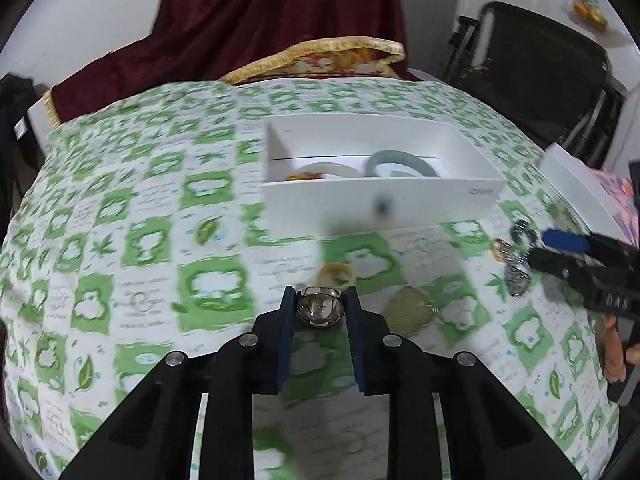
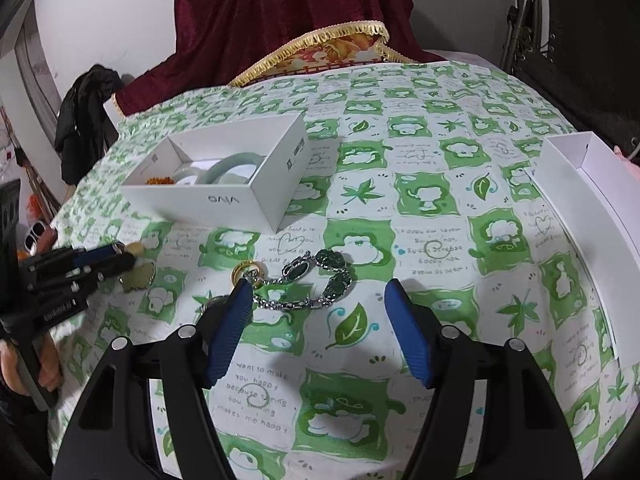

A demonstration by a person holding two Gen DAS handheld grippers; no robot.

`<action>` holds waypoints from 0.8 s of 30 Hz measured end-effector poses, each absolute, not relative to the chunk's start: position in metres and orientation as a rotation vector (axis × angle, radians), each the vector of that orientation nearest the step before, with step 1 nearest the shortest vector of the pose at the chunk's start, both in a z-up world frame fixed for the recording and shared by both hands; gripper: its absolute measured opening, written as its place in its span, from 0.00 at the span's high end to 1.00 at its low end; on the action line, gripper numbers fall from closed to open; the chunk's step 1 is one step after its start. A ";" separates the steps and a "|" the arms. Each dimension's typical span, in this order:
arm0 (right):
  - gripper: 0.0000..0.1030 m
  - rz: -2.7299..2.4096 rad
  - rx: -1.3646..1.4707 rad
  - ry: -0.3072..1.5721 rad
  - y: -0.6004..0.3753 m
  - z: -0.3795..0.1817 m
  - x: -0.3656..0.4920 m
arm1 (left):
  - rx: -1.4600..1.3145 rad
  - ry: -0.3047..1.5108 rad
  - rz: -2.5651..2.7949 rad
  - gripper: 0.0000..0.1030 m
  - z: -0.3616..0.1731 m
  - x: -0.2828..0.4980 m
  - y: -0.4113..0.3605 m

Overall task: Organize jewelry
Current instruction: 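Close the right tool on the large silver ring while the left tool grasps a small silver ring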

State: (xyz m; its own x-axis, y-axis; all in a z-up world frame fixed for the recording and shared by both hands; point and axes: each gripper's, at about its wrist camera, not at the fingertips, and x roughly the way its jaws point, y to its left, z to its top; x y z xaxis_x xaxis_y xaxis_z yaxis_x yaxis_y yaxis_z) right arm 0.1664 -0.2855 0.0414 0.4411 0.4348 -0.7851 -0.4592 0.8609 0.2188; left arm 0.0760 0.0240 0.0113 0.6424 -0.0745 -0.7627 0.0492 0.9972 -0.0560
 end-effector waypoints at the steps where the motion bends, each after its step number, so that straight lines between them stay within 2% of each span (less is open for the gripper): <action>1: 0.35 0.554 -0.041 0.967 -0.283 0.040 0.166 | -0.037 0.870 -0.055 0.76 0.012 0.075 0.028; 5: 0.40 0.562 -0.088 0.969 -0.275 0.039 0.162 | -0.057 0.865 -0.048 0.76 0.014 0.072 0.035; 7: 0.46 0.557 -0.095 0.951 -0.275 0.041 0.159 | -0.050 0.862 -0.049 0.76 0.015 0.071 0.034; 13: 0.47 0.706 -0.137 0.870 -0.259 0.055 0.132 | -0.043 0.866 -0.051 0.76 0.014 0.072 0.031; 20: 0.50 0.742 -0.164 0.968 -0.240 0.040 0.135 | -0.020 0.872 -0.057 0.76 0.012 0.073 0.024; 21: 0.55 0.747 -0.156 0.966 -0.240 0.040 0.134 | -0.020 0.871 -0.058 0.76 0.012 0.073 0.024; 23: 0.76 0.736 -0.175 0.963 -0.238 0.039 0.134 | -0.024 0.868 -0.060 0.76 0.012 0.072 0.024; 24: 0.76 0.730 -0.195 0.960 -0.235 0.038 0.132 | -0.027 0.864 -0.063 0.76 0.013 0.071 0.024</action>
State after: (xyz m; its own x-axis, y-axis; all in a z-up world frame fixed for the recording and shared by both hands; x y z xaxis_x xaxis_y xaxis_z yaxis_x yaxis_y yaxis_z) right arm 0.1325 -0.2352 0.0384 0.3587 0.4791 -0.8011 -0.6444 0.7480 0.1588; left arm 0.0712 0.0242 0.0129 0.6475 -0.0660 -0.7592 0.0441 0.9978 -0.0492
